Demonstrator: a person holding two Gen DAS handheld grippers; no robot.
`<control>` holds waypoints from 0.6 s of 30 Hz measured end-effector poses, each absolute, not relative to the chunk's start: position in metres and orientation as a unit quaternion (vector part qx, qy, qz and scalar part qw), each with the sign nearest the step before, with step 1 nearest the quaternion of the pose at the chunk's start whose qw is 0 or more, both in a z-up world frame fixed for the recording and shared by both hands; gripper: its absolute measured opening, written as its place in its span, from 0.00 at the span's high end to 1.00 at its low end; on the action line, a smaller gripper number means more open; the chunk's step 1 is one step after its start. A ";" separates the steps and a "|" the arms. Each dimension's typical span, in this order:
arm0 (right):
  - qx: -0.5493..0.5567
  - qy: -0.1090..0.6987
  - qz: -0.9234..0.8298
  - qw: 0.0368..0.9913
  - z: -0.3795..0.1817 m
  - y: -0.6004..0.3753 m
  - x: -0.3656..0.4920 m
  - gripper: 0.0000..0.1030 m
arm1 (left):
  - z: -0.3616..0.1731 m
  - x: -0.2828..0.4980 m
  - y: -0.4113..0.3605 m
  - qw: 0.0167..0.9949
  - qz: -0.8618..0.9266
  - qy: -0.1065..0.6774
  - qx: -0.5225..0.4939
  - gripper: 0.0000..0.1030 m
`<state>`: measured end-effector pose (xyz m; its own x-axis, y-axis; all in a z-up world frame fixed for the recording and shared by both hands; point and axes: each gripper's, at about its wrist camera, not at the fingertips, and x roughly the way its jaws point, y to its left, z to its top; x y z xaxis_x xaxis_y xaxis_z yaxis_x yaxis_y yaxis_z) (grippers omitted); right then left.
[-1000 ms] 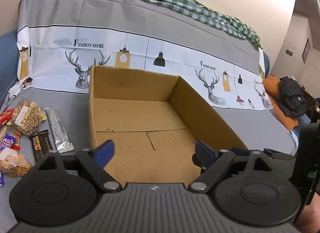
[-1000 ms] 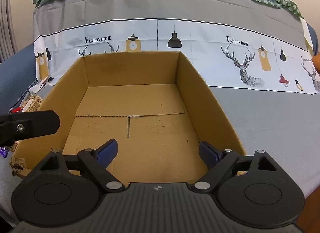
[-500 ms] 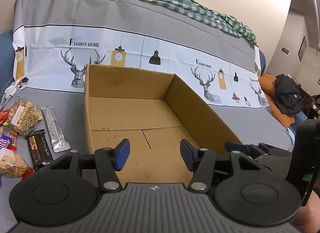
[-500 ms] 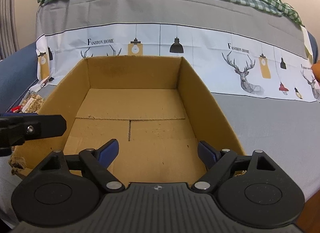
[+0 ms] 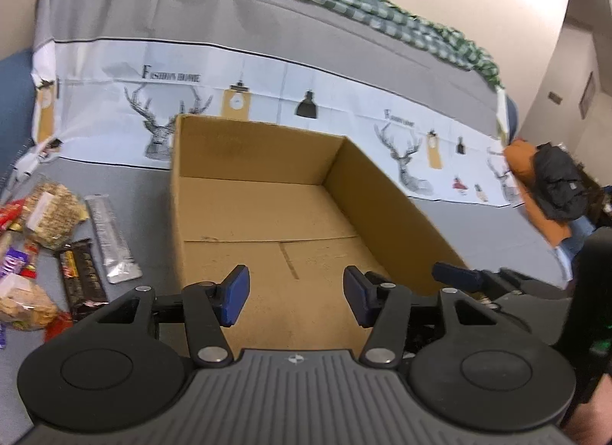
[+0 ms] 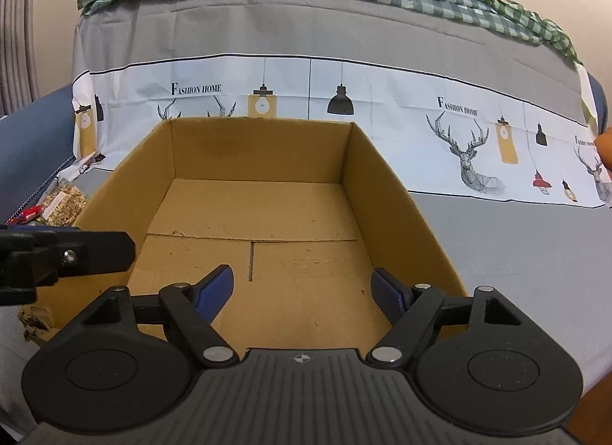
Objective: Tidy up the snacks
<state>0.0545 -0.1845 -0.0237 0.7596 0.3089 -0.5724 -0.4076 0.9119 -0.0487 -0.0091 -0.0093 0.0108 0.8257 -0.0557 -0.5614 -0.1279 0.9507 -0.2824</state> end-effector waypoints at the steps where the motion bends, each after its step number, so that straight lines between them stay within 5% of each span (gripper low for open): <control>1: -0.084 0.291 0.193 0.933 -0.023 -0.183 0.055 0.24 | 0.011 -0.009 -0.009 0.944 0.022 0.293 -0.150 0.42; 3: -0.082 0.282 0.195 0.936 -0.021 -0.180 0.054 0.28 | 0.012 -0.010 -0.007 0.948 0.026 0.286 -0.140 0.43; 5: -0.078 0.276 0.199 0.937 -0.018 -0.176 0.053 0.33 | 0.014 -0.013 -0.003 0.949 0.020 0.284 -0.133 0.64; 7: -0.070 0.268 0.204 0.939 -0.014 -0.172 0.052 0.40 | 0.017 -0.015 0.009 0.944 0.001 0.291 -0.154 0.69; 11: -0.035 0.266 0.227 0.936 -0.008 -0.160 0.048 0.53 | 0.033 -0.010 0.044 0.932 -0.037 0.316 -0.175 0.69; 15: -0.018 0.263 0.262 0.928 -0.001 -0.140 0.036 0.54 | 0.043 -0.008 0.086 0.935 -0.037 0.332 -0.117 0.68; 18: -0.027 0.263 0.291 0.919 0.002 -0.119 0.024 0.54 | 0.028 -0.009 0.127 0.936 0.006 0.336 -0.107 0.56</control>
